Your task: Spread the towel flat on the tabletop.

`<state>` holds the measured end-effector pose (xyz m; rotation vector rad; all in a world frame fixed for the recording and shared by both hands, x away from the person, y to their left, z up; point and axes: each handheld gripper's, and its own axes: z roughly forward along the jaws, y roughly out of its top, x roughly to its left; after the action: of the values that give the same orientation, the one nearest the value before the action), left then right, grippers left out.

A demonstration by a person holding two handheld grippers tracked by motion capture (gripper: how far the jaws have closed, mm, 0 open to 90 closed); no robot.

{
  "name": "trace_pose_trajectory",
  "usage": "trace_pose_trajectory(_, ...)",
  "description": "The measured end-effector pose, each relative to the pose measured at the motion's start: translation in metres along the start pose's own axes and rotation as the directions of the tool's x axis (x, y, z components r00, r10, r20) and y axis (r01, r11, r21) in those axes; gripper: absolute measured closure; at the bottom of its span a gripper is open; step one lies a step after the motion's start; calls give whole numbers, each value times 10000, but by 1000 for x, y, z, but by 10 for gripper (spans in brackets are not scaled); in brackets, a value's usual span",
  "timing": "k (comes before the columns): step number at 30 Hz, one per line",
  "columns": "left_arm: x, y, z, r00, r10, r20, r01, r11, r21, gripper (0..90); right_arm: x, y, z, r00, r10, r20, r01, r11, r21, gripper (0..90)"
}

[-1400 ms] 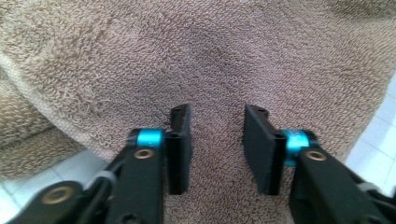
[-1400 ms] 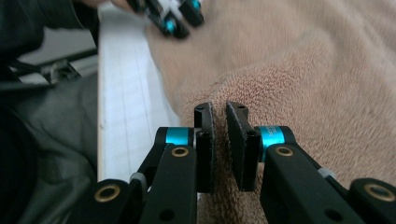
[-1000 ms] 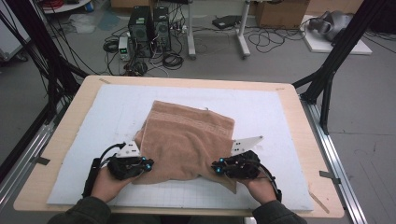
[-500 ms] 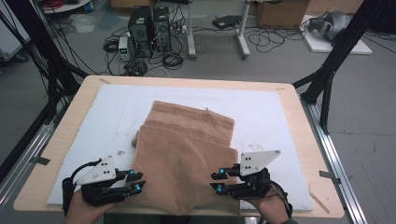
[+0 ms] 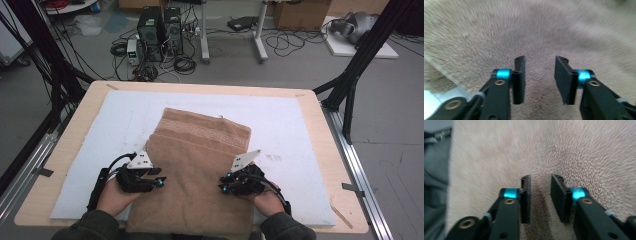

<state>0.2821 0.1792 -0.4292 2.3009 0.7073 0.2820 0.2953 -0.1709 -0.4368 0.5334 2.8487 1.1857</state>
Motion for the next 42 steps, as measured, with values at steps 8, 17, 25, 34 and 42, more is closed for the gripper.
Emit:
trace_pose_trajectory(8, -5, -17, -7, 9986, -473, 235, 484, 9975, -517, 872, 7, 0, 1, 9995, -136, -301, 132, 9998, -131, 891)
trace_pose_trajectory(17, -31, -44, -41, 9945, -596, 858, 700, 9898, -1240, 863, 44, 0, -8, 9893, -823, -1206, 773, 9960, -452, 888)
trace_pose_trajectory(25, -14, -23, -33, 9957, -907, 183, 925, 9843, -1502, 620, 26, 4, -12, 9991, -323, -262, 315, 9990, -305, 688)
trace_pose_trajectory(34, -11, -29, -11, 9990, -357, 282, 377, 9966, -736, 871, 17, -7, 5, 9983, 91, -580, -97, 9999, -112, 867)
trace_pose_trajectory(42, -28, -47, -40, 9937, -467, 1017, 601, 9892, -1335, 871, 41, -5, 0, 9871, -347, -1561, 327, 9994, -149, 867)
